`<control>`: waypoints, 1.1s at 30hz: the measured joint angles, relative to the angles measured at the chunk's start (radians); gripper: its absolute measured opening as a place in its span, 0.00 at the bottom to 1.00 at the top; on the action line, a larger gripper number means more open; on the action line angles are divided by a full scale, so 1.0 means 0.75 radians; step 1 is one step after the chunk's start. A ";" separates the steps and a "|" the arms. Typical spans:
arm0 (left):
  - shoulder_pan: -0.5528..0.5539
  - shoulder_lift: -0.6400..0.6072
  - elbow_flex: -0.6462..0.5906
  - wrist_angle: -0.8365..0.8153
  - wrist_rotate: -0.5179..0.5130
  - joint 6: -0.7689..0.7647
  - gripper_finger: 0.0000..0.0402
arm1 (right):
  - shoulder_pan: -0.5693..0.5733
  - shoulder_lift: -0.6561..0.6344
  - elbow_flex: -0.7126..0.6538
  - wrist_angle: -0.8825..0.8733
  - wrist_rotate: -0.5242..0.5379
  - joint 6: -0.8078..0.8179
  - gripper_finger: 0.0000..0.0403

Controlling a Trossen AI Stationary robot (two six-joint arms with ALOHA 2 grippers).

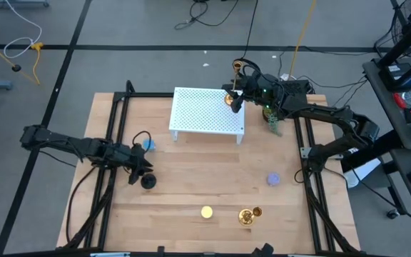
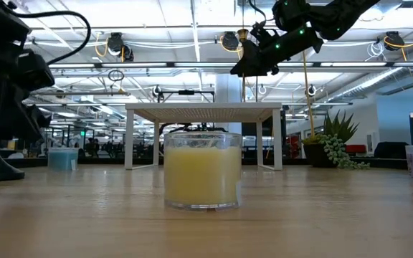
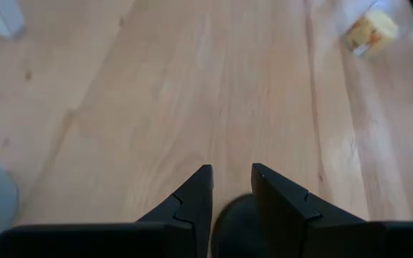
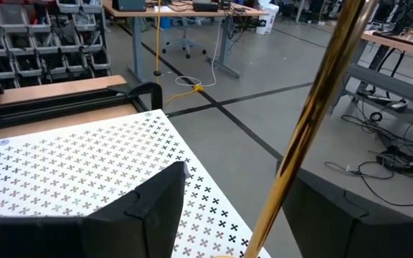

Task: Pick & Place candle stick holders
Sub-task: Put the top gold candle holder on the shelf, then put the black candle holder on the shelf

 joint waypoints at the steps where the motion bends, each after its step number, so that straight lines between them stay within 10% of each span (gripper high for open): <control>1: -0.002 0.016 0.000 0.000 -0.001 -0.002 0.26 | 0.000 0.000 0.000 0.000 -0.004 -0.001 0.54; 12: -0.003 0.163 0.000 -0.008 -0.036 -0.026 0.37 | 0.009 0.000 0.000 0.001 -0.132 -0.043 0.55; 20: -0.022 0.211 0.000 -0.002 0.038 -0.044 0.54 | 0.008 0.000 0.000 -0.006 0.048 -0.099 0.60; 33: -0.137 0.211 0.000 0.011 0.087 -0.202 0.49 | 0.009 -0.070 0.000 -0.188 0.143 -0.116 0.62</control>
